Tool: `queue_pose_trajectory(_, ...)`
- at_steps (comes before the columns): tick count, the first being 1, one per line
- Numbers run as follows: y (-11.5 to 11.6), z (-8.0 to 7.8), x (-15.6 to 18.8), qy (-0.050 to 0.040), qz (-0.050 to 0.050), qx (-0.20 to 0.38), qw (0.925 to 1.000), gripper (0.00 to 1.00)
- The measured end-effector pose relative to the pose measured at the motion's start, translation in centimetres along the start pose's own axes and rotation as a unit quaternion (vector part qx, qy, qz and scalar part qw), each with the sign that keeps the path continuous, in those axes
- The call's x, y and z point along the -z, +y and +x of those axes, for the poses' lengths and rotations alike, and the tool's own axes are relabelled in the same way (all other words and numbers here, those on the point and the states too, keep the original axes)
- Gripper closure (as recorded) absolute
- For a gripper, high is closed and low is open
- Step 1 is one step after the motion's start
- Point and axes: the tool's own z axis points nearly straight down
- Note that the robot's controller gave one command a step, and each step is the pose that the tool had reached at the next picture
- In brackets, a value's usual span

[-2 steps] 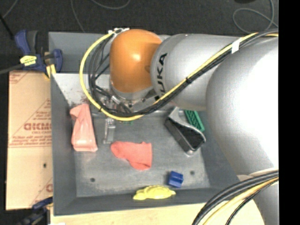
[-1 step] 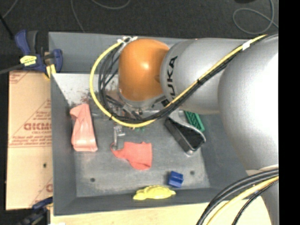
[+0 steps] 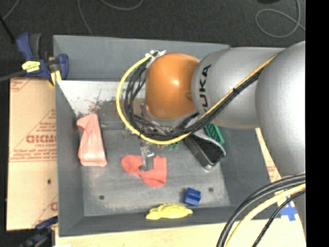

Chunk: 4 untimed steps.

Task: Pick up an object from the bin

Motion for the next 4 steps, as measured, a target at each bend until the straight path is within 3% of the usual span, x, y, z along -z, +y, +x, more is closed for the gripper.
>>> queue_pose_trajectory(1, -2.4, 2.1, -4.3, -0.0050, -0.002, -0.062, 0.9981, 0.00)
queue_pose_trajectory(2, -4.7, 3.4, -6.4, -0.0005, 0.000, 0.106, 0.9944, 1.00)
queue_pose_trajectory(3, -4.7, 3.4, -6.4, -0.0005, 0.000, 0.105, 0.9945, 1.00)
queue_pose_trajectory(4, -4.6, 4.6, 5.7, -0.0019, 0.000, 0.123, 0.9924, 1.00)
